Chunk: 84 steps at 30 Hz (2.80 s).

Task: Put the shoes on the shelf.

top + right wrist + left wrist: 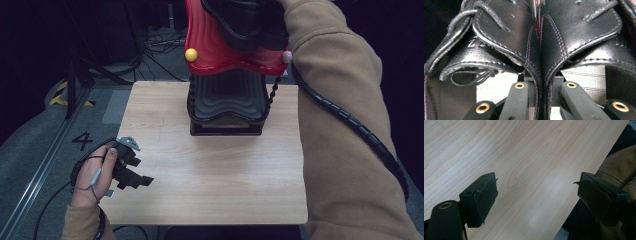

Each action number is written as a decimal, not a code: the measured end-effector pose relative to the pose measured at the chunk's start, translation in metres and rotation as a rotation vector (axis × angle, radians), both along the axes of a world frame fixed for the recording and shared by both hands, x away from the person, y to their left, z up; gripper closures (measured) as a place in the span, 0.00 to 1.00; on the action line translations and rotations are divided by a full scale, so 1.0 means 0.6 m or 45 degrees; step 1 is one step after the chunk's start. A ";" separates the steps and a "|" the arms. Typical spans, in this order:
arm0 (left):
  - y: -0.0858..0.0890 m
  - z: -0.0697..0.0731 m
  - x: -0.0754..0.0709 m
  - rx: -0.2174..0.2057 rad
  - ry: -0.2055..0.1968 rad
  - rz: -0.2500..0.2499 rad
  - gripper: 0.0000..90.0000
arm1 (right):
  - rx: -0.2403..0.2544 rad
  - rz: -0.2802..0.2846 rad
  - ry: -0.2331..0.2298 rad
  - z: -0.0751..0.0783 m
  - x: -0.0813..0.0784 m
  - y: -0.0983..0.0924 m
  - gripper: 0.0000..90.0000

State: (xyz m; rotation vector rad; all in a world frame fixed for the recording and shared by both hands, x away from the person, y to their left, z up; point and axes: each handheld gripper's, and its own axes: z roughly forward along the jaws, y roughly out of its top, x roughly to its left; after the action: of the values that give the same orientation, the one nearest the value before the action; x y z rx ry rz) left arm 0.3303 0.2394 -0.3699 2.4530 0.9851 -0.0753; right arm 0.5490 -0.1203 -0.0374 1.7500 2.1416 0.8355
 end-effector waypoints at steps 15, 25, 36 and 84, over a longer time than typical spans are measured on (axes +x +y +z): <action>0.001 -0.002 0.000 -0.019 0.005 -0.010 0.19 | -0.032 -0.095 -0.085 -0.047 0.034 0.023 0.90; -0.001 0.000 -0.001 -0.022 -0.002 -0.022 0.19 | -0.031 -0.098 -0.096 -0.068 0.043 0.048 0.87; 0.001 0.002 -0.003 -0.031 -0.007 -0.022 0.19 | -0.068 -0.057 -0.098 -0.088 0.046 0.055 0.81; -0.019 0.009 -0.014 0.001 -0.006 -0.033 0.19 | 0.034 0.610 -0.278 -0.036 -0.224 -0.131 0.53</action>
State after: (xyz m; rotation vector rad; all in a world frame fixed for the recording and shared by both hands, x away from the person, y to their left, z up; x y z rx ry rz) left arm 0.3217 0.2278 -0.3643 2.4662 0.9514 -0.0782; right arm 0.4143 -0.1992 -0.0592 1.0981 2.4324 1.1109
